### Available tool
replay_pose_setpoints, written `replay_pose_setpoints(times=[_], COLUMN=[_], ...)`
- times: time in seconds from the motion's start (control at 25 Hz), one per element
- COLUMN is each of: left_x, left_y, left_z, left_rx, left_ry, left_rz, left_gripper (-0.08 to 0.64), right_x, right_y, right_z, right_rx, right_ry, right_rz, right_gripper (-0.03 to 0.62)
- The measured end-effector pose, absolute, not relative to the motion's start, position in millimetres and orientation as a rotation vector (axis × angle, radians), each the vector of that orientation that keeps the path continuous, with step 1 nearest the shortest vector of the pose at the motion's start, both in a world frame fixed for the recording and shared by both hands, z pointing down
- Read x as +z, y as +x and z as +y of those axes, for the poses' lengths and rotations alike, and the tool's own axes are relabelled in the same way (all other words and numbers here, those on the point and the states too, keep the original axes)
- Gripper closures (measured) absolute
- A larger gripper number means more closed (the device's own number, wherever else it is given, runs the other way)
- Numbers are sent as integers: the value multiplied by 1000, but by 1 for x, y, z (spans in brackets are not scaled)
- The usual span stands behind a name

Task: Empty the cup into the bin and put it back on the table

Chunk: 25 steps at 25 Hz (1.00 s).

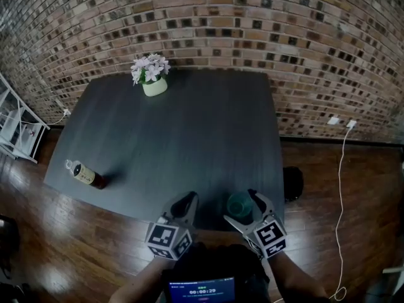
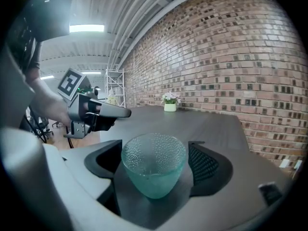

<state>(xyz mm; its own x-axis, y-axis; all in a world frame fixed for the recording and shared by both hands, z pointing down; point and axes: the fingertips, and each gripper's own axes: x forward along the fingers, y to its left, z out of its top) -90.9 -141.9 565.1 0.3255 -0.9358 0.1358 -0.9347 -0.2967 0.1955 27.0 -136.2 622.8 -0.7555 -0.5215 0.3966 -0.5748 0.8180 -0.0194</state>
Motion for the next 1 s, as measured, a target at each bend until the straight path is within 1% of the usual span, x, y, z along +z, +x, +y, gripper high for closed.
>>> replay_pose_setpoints(times=[0.24,0.32,0.36,0.72,0.76,0.84,1.0], left_x=[533,515,504,439,434,421,400], left_y=[-99,-100,-100,-107,-108,-109,-106], left_z=[-138,-136,-134,-119,-117,-113,-112], left_rx=[8,-9,-18,-92,-102,-119,-151], left_ry=[2344,2360,2373,2409,2406,2417,2461], left_rz=[-1720,-1714,-1710,-1713,-1713,-1711,-1684], left_gripper=[545,548,560,560,560,560,560], right_x=[593,576,566,485,479,467,444], right_y=[31,32,32,28,27,25,24], right_z=[-130,-127,-126,-116,-114,-108,-102], right_rx=[221,209,206,118,101,76,50], right_ry=[810,808,815,806,798,795,818], right_rz=[-2636,-2646,-2651,-2717,-2728,-2746,-2779], right_gripper=[152,152,152,152,157,225,231])
